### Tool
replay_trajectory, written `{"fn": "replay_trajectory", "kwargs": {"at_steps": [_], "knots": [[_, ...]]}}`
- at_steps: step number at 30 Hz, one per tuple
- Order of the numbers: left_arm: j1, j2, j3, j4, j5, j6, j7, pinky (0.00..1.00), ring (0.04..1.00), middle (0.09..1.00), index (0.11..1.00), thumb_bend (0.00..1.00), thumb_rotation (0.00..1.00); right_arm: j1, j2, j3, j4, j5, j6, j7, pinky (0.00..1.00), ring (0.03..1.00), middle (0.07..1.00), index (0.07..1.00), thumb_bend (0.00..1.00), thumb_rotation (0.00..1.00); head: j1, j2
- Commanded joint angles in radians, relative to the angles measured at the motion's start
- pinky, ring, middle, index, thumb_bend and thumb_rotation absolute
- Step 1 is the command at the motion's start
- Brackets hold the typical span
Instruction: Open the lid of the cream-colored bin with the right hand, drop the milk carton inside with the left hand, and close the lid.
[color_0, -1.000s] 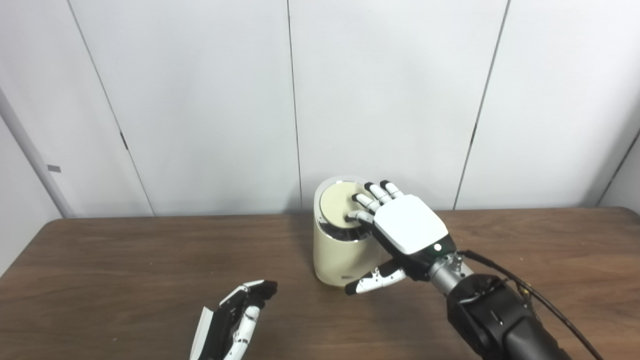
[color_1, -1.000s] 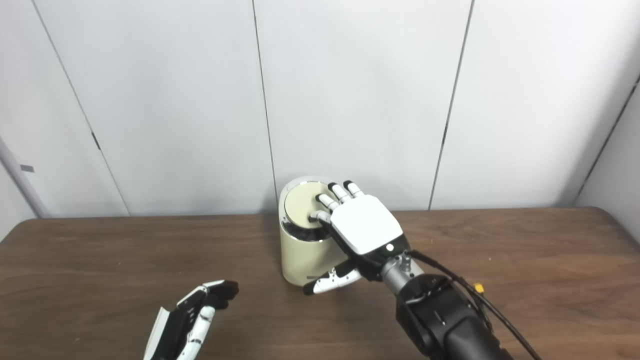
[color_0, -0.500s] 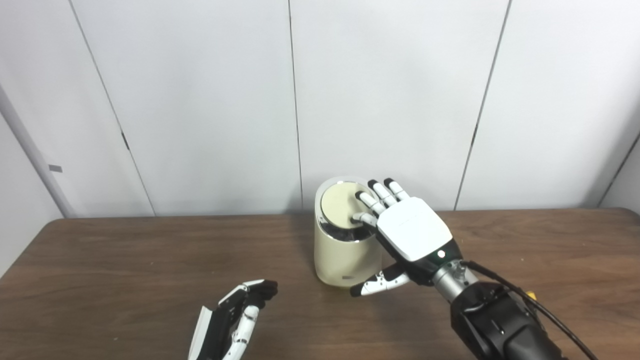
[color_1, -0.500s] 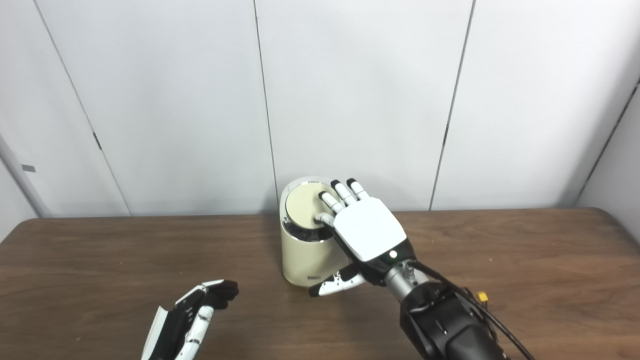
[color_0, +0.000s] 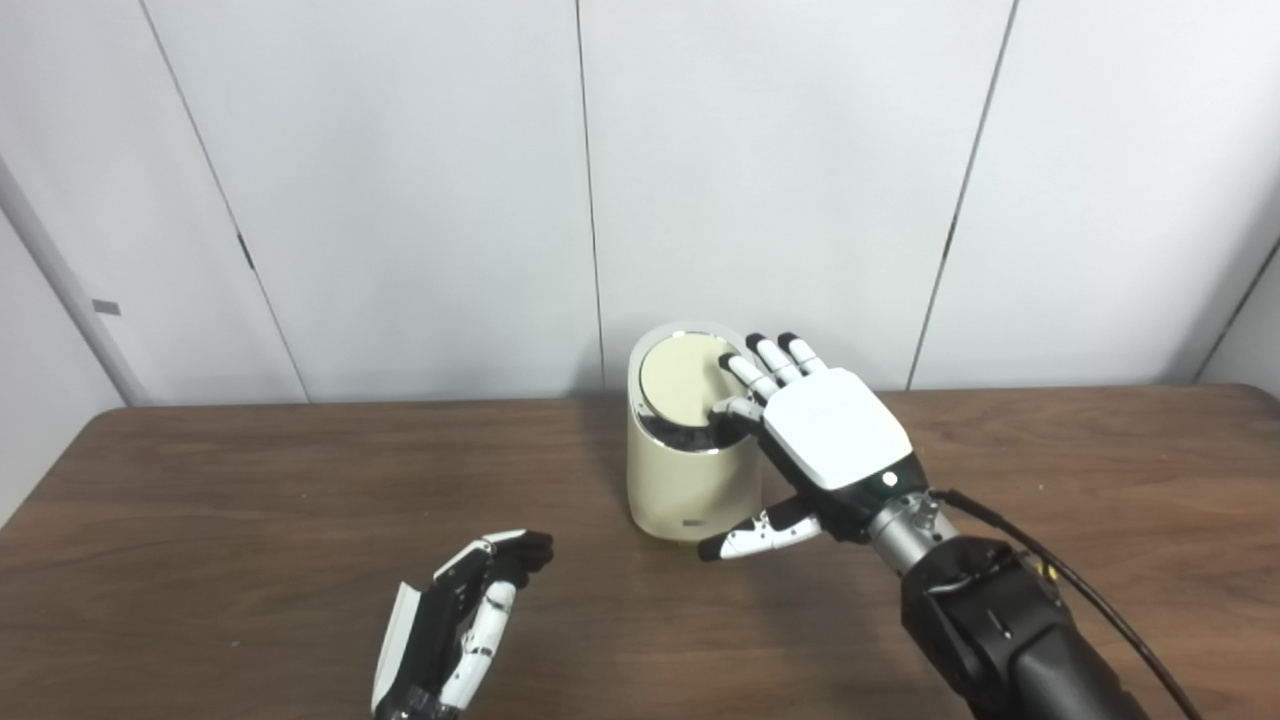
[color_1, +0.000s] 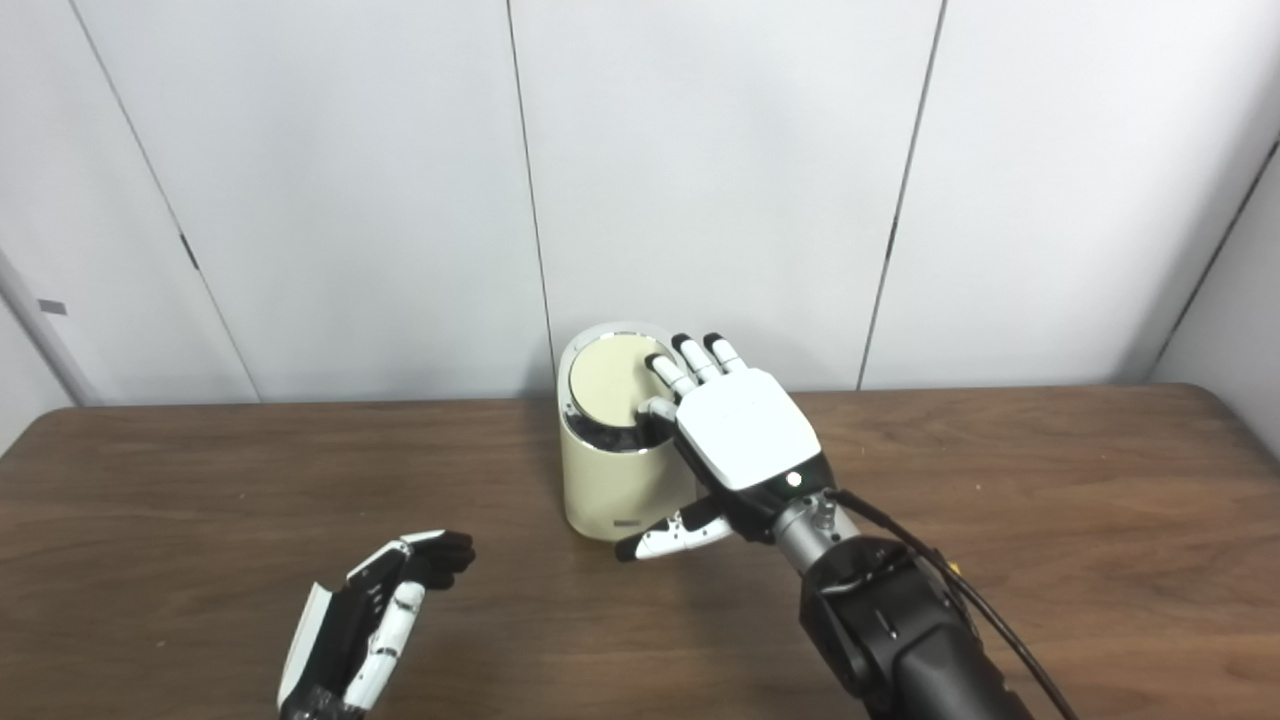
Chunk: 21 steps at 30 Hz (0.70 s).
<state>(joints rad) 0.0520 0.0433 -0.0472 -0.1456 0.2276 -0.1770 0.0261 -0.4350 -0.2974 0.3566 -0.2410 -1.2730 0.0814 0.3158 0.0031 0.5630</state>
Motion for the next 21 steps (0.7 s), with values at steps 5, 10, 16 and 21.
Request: {"fn": "replay_trajectory", "kwargs": {"at_steps": [5, 10, 16, 21], "knots": [[-0.021, 0.008, -0.003, -0.019, -0.009, -0.023, -0.002, 0.7, 0.713, 0.689, 0.712, 0.35, 0.86, 0.034, 0.015, -0.041, 0.03, 0.126, 0.016, 0.022, 1.0, 1.0, 0.97, 0.822, 0.75, 0.75, 0.004, -0.01], [-0.02, 0.01, -0.007, -0.019, 0.001, -0.011, -0.004, 0.71, 0.716, 0.696, 0.72, 0.36, 0.88, 0.08, 0.035, -0.074, 0.025, 0.213, 0.028, -0.015, 1.0, 1.0, 0.997, 0.97, 0.74, 0.7, 0.003, -0.018], [-0.023, 0.019, -0.012, -0.005, -0.007, -0.025, -0.01, 0.68, 0.702, 0.69, 0.711, 0.36, 0.88, 0.139, 0.056, -0.121, 0.004, 0.306, 0.027, -0.071, 0.96, 1.0, 1.0, 1.0, 0.74, 0.71, 0.004, -0.026], [-0.019, 0.014, -0.014, -0.005, -0.001, -0.025, -0.003, 0.7, 0.706, 0.689, 0.71, 0.35, 0.87, 0.197, 0.066, -0.159, -0.012, 0.368, -0.002, -0.157, 0.95, 1.0, 1.0, 1.0, 0.75, 0.71, 0.007, -0.041]]}}
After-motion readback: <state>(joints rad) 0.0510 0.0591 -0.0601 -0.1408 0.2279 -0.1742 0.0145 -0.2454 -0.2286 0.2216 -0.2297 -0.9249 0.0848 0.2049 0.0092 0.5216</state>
